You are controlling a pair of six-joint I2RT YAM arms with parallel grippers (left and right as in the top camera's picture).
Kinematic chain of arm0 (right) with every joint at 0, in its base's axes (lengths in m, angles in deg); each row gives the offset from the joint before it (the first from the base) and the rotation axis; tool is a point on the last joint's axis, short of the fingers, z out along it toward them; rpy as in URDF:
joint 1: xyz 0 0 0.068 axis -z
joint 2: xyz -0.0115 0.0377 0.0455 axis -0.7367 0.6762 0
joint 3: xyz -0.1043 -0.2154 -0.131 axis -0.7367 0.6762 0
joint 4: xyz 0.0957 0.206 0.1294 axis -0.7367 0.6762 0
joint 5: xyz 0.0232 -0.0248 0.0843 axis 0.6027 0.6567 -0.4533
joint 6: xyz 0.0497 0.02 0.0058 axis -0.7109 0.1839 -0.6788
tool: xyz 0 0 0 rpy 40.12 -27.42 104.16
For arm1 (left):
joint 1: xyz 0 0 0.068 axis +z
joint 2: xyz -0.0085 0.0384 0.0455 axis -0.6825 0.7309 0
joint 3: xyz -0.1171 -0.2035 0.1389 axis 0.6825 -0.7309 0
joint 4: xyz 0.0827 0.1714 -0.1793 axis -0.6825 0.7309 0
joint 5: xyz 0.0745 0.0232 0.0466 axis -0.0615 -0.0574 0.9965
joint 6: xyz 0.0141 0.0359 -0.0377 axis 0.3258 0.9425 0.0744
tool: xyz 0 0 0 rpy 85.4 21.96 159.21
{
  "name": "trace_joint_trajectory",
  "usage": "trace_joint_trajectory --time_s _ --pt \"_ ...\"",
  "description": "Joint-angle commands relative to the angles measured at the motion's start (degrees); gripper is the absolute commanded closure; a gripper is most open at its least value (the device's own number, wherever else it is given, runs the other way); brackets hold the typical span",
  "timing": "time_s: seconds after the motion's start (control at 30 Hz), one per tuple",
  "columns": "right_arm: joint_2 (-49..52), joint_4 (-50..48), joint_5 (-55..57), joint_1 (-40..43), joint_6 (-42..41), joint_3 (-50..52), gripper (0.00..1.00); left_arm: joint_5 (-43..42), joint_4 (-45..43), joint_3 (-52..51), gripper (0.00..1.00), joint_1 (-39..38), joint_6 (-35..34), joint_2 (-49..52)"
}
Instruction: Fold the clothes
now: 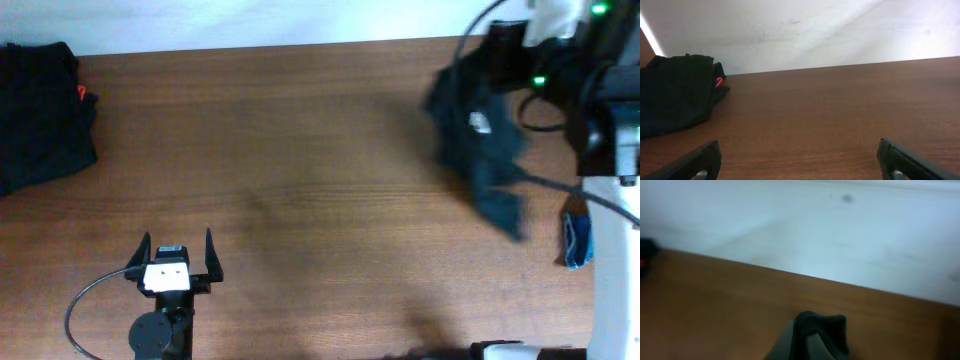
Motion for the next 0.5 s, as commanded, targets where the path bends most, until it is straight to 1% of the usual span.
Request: trace_joint_trajectory --time_s 0.0,0.3,0.47 --pt "-0.7 -2.3 -0.5 -4.4 1.1 -1.6 0.96 0.2 0.2 -0.2 0.01 -0.2 0.9 -0.5" --pt "-0.7 -8.3 -0.5 -13.3 1.1 -1.6 0.96 0.2 0.2 -0.2 0.01 -0.2 0.9 -0.5" --pt "-0.7 -9.5 -0.5 -16.6 1.0 -1.6 0.96 0.2 0.2 -0.2 0.01 -0.2 0.9 -0.5"
